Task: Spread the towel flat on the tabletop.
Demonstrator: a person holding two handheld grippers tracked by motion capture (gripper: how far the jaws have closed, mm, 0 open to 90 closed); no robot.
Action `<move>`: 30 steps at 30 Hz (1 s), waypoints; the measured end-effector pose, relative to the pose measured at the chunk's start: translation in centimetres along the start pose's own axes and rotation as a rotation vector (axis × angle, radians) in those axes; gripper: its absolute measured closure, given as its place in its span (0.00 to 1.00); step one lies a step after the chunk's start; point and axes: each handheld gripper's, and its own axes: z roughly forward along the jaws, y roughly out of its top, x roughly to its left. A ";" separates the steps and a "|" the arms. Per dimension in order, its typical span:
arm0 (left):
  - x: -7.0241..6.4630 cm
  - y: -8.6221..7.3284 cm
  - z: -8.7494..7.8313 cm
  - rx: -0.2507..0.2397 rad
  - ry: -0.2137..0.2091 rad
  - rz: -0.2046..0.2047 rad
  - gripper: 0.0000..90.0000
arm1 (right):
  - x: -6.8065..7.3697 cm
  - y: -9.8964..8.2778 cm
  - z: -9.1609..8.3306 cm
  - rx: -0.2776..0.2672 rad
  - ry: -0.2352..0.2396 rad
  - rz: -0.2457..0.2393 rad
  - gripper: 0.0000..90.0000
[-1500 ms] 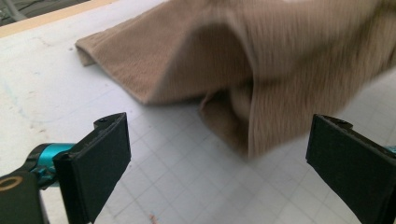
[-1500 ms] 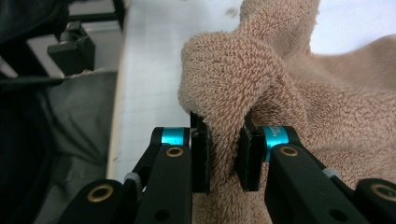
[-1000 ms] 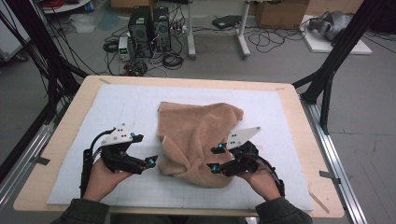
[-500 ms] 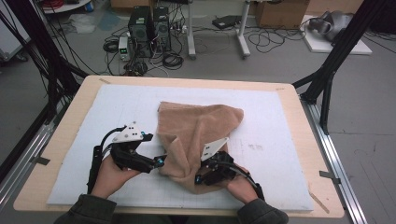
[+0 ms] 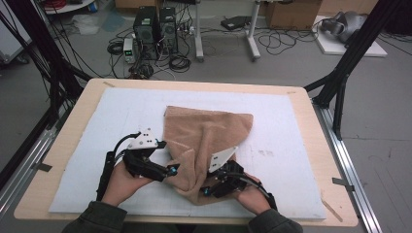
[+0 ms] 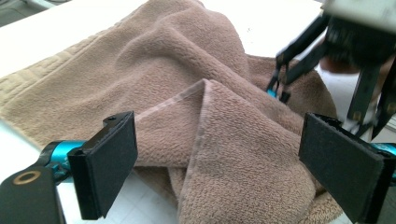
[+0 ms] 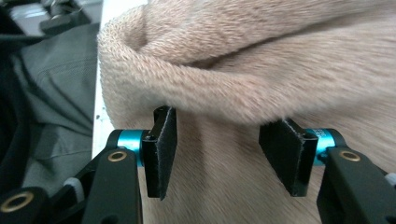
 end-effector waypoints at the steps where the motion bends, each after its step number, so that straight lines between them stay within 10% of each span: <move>1: -0.1 0.0 0.1 -0.001 -0.002 -0.001 0.13 | -0.2 -0.2 -0.6 -0.009 -0.017 0.007 0.51; 9: -0.3 0.7 0.9 0.003 -0.024 0.006 0.15 | -2.2 -2.0 -4.4 -0.048 -0.150 0.078 0.49; 20: 0.3 0.8 3.7 0.062 -0.084 0.007 0.25 | -3.5 -4.0 -3.3 -0.010 -0.182 0.125 0.49; 30: 0.8 -1.3 6.2 0.213 -0.162 0.034 0.82 | -3.7 -4.5 -2.3 0.029 -0.162 0.124 0.61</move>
